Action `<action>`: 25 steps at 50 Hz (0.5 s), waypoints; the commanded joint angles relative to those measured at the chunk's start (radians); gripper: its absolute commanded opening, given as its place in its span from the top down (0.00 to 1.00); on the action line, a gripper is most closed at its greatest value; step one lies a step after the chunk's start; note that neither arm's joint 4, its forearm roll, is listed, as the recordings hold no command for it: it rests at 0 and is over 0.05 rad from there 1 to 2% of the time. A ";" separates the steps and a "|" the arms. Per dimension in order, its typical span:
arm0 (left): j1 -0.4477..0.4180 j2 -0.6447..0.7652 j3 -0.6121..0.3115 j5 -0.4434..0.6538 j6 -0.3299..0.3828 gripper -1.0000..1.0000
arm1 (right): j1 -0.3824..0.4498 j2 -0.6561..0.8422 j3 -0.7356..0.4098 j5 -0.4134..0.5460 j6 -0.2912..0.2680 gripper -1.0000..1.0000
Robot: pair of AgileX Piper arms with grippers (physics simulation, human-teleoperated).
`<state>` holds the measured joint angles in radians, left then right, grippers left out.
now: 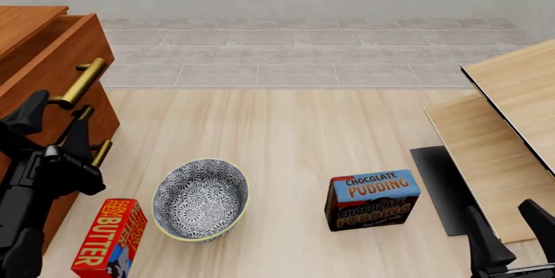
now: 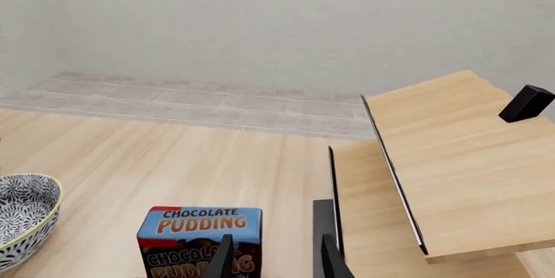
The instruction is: Close the top drawer of the cabinet.
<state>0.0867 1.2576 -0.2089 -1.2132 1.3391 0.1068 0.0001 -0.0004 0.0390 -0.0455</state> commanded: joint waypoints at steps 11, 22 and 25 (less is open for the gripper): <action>0.058 -0.011 0.011 -0.007 0.005 0.00 | 0.011 0.000 0.000 0.008 -0.007 0.00; 0.068 -0.010 0.004 -0.007 0.010 0.00 | 0.010 0.000 0.000 0.010 -0.007 0.00; 0.078 -0.006 -0.002 -0.007 0.009 0.00 | 0.009 0.000 0.000 0.010 -0.007 0.00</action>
<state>0.1202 1.2545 -0.2067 -1.2107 1.3469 0.1164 0.0001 -0.0002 0.0476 -0.0523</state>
